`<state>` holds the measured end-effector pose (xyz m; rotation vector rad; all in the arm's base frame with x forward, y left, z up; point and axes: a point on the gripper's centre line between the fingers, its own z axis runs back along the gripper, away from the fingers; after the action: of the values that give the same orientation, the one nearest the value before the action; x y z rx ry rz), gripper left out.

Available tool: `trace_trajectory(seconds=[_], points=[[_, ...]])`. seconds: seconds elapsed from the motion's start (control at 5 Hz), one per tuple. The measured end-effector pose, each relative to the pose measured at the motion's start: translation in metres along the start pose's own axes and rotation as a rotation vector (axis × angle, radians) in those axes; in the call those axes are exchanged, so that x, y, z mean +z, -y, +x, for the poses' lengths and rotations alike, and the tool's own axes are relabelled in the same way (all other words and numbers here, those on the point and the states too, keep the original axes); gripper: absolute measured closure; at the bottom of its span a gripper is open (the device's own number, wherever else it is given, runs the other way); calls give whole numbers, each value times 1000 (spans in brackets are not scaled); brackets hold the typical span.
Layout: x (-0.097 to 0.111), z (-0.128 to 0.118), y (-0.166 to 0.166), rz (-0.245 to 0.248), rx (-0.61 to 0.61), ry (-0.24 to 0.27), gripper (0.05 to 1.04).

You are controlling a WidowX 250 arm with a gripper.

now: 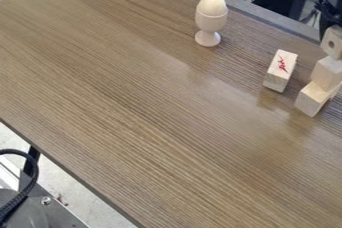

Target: Put the white cube on top of the other white cube

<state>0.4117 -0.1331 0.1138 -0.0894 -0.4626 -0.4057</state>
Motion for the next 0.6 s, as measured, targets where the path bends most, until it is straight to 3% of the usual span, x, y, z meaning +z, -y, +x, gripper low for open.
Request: trace_trajectory(seconds=[0.2,0.4,0.6], points=[[15,-5,-33,52,115,94,477],[13,-13,-63,112,249,114,477],[-1,-24,-87,161,372,100,477]])
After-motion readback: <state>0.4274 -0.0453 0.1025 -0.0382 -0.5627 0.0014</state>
